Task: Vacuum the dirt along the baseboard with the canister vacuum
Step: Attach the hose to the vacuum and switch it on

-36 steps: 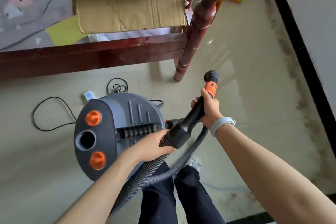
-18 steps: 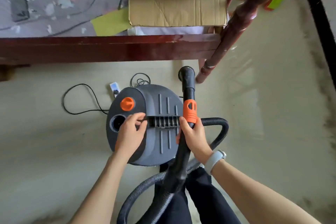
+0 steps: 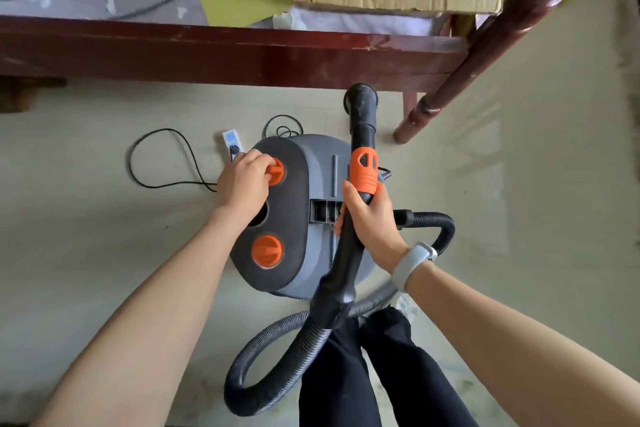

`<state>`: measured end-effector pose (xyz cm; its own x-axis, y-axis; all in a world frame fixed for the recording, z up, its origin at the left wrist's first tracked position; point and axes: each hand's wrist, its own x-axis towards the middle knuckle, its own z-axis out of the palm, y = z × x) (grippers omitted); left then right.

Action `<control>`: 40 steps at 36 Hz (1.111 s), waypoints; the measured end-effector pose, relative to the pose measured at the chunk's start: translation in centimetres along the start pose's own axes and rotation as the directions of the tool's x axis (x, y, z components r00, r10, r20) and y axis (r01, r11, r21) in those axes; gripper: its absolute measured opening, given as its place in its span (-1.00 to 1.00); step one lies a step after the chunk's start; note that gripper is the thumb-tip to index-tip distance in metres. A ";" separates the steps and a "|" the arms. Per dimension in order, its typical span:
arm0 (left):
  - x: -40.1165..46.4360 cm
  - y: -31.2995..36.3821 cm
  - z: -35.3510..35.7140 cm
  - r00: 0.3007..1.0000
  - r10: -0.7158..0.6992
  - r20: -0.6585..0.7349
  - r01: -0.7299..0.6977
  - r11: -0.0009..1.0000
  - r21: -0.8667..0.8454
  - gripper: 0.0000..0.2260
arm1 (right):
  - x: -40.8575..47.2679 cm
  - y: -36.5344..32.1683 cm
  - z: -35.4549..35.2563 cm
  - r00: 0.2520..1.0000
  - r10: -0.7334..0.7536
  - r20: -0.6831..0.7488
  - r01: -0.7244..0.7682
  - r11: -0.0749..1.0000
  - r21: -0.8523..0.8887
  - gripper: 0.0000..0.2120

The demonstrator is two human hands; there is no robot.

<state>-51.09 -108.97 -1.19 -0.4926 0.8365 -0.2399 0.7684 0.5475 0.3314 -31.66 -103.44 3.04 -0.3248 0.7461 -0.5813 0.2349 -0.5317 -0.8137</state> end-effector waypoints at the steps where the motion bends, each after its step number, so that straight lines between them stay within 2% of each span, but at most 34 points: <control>1: 0.2 -0.1 0.0 1.000 0.017 -0.005 -0.017 1.000 0.022 -0.79 | 0.1 0.0 0.1 1.000 -0.003 0.004 0.003 1.000 0.003 -0.82; 4: 0.5 -0.9 0.1 0.988 0.153 -0.023 -0.151 0.985 0.086 -0.84 | 0.1 -0.1 0.5 1.000 -0.010 0.029 0.011 1.000 -0.015 -0.80; 9: 1.1 -2.2 -0.1 0.918 0.395 -0.026 -0.386 0.908 0.160 -0.78 | 0.0 0.6 0.7 0.998 0.001 0.059 0.001 1.000 -0.029 -0.82; 16: 2.0 -3.7 0.3 0.816 0.571 -0.083 -0.545 0.810 0.215 -0.87 | 0.5 0.8 0.7 0.999 0.023 0.029 -0.023 0.999 -0.023 -0.83; 19: 2.2 -4.0 0.4 0.779 0.624 -0.050 -0.599 0.766 0.234 -0.79 | 0.7 0.5 0.7 0.999 0.016 0.030 -0.016 1.000 -0.025 -0.83; 23: 2.6 -4.3 -0.2 0.789 0.615 0.006 -0.603 0.772 0.203 -0.81 | 1.1 0.3 0.8 0.999 0.018 0.030 -0.016 0.999 -0.038 -0.82; 25: 2.2 -3.9 -0.6 0.809 0.587 0.007 -0.579 0.796 0.179 -0.75 | 1.1 0.2 0.8 1.000 0.019 0.025 -0.019 0.999 -0.032 -0.81; 29: 0.2 -2.9 -0.1 0.881 0.464 -0.092 -0.456 0.885 0.097 -0.57 | 0.7 0.3 0.8 1.000 0.022 -0.006 -0.022 1.000 -0.008 -0.80; 31: -1.9 -2.9 0.8 0.920 0.353 -0.172 -0.358 0.934 0.005 -0.65 | 0.5 0.5 0.5 0.999 0.037 -0.036 -0.036 0.999 0.024 -0.80; 34: -5.9 -3.2 2.2 0.933 0.252 -0.256 -0.288 0.951 -0.114 -0.86 | 0.0 1.2 0.0 0.997 0.043 -0.069 -0.042 0.999 0.013 -0.79; 37: -9.6 -3.5 3.4 0.939 0.277 -0.204 -0.314 0.934 -0.174 -0.81 | -0.5 1.8 -0.4 0.996 0.045 -0.078 -0.045 0.999 -0.003 -0.79; 40: -11.7 -4.1 4.2 0.942 0.309 -0.127 -0.329 0.924 -0.195 -0.86 | -1.0 2.1 -0.6 0.995 0.064 -0.080 -0.062 0.998 0.019 -0.79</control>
<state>-46.81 -121.10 -3.55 -0.2785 0.9604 -0.0078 0.7924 0.2344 0.5631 -30.30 -105.00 1.92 -0.2347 0.7404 -0.6299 0.2370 -0.5848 -0.7758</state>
